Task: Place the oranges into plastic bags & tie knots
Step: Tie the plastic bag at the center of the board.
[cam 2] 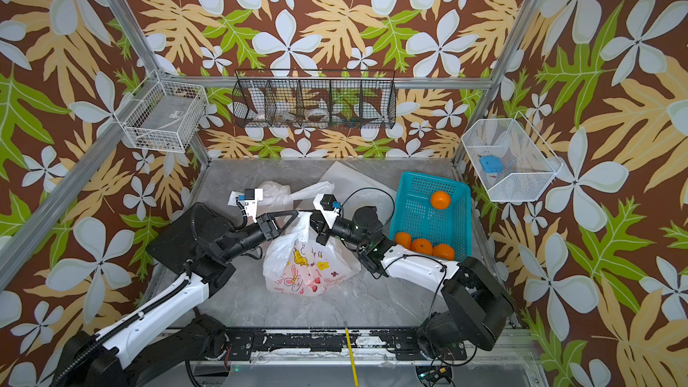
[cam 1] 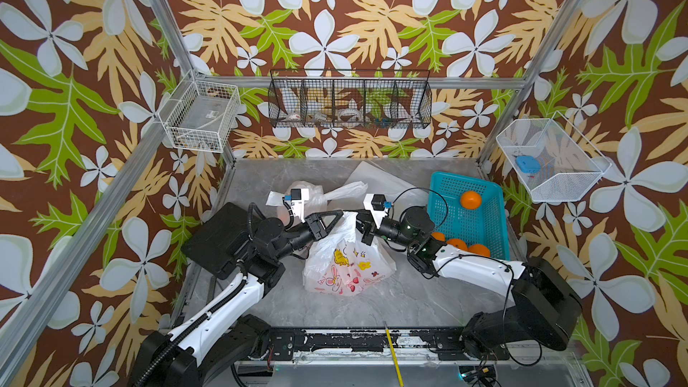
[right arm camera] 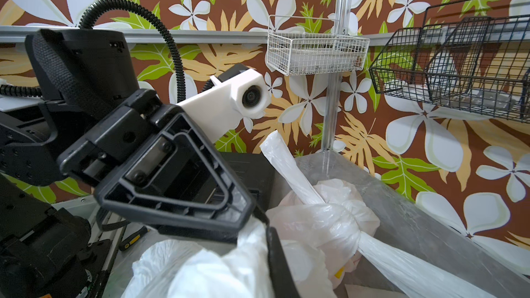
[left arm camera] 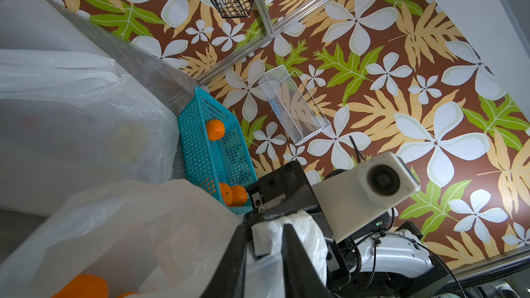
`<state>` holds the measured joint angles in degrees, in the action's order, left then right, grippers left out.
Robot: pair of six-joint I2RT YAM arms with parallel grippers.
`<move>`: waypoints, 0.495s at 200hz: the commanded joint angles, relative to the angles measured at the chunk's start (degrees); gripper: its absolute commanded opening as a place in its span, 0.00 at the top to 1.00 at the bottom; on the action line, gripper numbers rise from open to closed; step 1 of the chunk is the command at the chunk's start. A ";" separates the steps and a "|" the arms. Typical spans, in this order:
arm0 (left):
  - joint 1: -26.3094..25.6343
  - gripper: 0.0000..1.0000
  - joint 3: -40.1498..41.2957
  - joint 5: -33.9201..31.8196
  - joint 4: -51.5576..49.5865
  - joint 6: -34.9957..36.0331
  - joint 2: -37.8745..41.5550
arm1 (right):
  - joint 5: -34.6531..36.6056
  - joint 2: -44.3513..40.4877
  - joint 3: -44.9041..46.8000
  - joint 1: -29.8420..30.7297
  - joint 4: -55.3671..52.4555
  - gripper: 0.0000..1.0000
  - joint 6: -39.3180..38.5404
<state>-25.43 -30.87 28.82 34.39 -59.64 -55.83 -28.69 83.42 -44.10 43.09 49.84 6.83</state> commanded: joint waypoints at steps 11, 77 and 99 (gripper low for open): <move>0.03 0.75 -0.69 -1.77 -0.55 1.41 0.48 | -0.94 -0.29 -0.16 0.22 -1.51 1.00 -1.69; 0.04 0.64 -1.67 -3.18 -6.00 3.94 1.03 | -0.19 -0.80 0.04 0.24 -1.57 1.00 -1.64; 0.03 0.61 -2.00 -2.74 -8.85 5.04 1.77 | 0.80 -0.97 0.07 0.24 -1.67 1.00 -1.90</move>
<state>-25.43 -32.23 26.24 28.29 -56.66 -54.76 -29.47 82.78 -44.07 43.27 47.57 5.50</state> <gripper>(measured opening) 0.378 0.049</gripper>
